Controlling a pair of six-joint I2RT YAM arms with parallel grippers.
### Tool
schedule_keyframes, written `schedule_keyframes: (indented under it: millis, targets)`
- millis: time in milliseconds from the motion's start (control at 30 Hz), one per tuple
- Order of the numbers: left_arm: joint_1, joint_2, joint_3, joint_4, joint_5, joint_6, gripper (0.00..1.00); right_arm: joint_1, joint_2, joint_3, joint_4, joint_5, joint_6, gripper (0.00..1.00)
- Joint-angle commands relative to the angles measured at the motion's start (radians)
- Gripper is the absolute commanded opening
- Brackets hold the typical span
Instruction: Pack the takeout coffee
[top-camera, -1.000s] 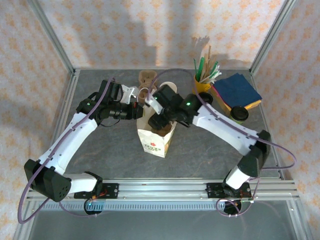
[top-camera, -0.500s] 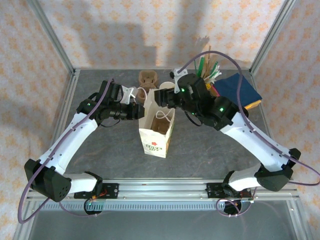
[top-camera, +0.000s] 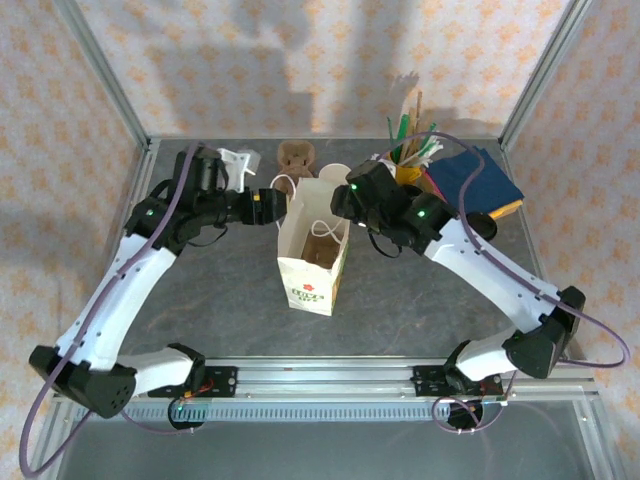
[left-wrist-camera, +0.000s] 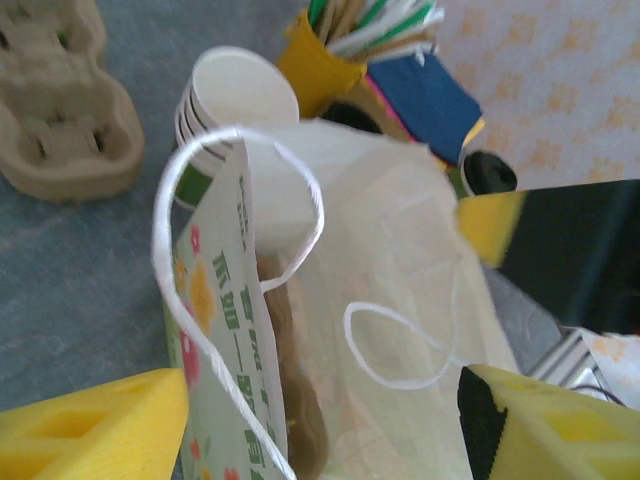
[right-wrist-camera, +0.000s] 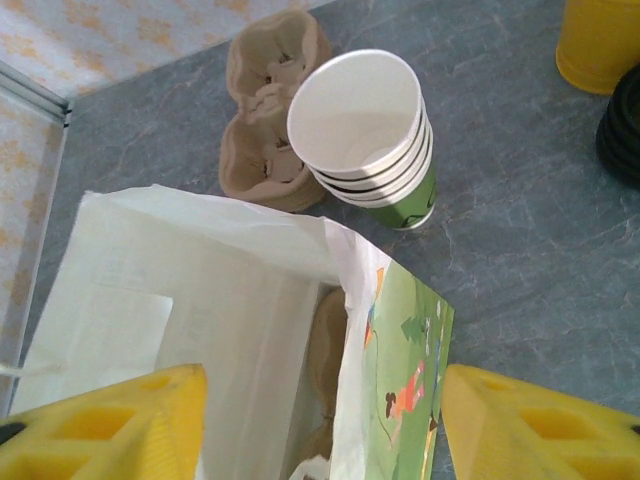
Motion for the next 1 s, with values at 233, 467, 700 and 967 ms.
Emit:
schedule_keyframes:
  millis: [233,467,700,967]
  targets:
    - [0.029,-0.097,0.027,0.104,-0.089,0.011,0.75,-0.029,0.062,-0.026,0.014,-0.06,0.01,0.27]
    - [0.073,-0.129,-0.015,0.166,-0.091,-0.005,0.75,-0.029,-0.028,-0.091,0.124,-0.165,-0.052,0.08]
    - [0.104,-0.163,-0.045,0.227,-0.121,-0.026,0.76,0.002,-0.215,-0.234,0.313,-0.247,-0.108,0.0]
    - [0.12,-0.185,-0.069,0.284,-0.16,-0.026,0.79,0.106,-0.407,-0.413,0.5,-0.29,-0.224,0.0]
